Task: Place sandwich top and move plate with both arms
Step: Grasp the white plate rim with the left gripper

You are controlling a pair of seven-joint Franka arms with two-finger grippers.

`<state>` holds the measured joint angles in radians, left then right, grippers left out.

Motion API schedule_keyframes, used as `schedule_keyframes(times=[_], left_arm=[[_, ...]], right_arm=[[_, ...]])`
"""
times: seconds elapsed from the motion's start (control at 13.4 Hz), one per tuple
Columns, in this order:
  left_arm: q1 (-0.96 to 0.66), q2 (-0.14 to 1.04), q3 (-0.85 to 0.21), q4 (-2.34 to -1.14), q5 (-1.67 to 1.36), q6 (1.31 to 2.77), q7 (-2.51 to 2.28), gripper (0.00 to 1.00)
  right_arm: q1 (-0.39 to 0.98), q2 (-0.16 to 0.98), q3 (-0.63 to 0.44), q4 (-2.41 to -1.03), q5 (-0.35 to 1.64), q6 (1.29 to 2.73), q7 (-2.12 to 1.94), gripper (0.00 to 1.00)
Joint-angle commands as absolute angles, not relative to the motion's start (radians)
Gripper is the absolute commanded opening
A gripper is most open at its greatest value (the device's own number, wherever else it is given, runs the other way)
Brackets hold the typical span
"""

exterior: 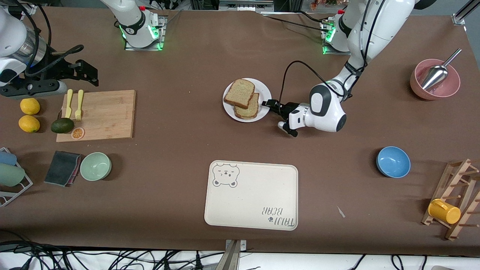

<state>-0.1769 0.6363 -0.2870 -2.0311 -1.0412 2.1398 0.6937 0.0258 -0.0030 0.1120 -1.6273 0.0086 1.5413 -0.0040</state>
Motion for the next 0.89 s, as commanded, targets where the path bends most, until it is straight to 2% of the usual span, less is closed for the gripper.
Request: schedule_keyframes(times=[0.0, 0.52, 0.82], left_arm=[[-0.193, 0.641, -0.285, -2.042, -1.081, 2.166, 0.732, 0.35], [-0.189, 0.658, -0.287, -2.04, -1.083, 2.181, 0.799, 0.0], [-0.154, 0.649, -0.287, -2.025, -1.083, 2.171, 0.799, 0.0]], right_arm=[[0.014, -0.032, 0.114, -1.649, -0.003, 1.546, -0.017, 1.0], [0.014, -0.026, 0.094, -1.641, 0.003, 1.545, -0.002, 1.0], [0.012, -0.021, 0.072, -1.611, 0.003, 1.52, -0.015, 1.0]])
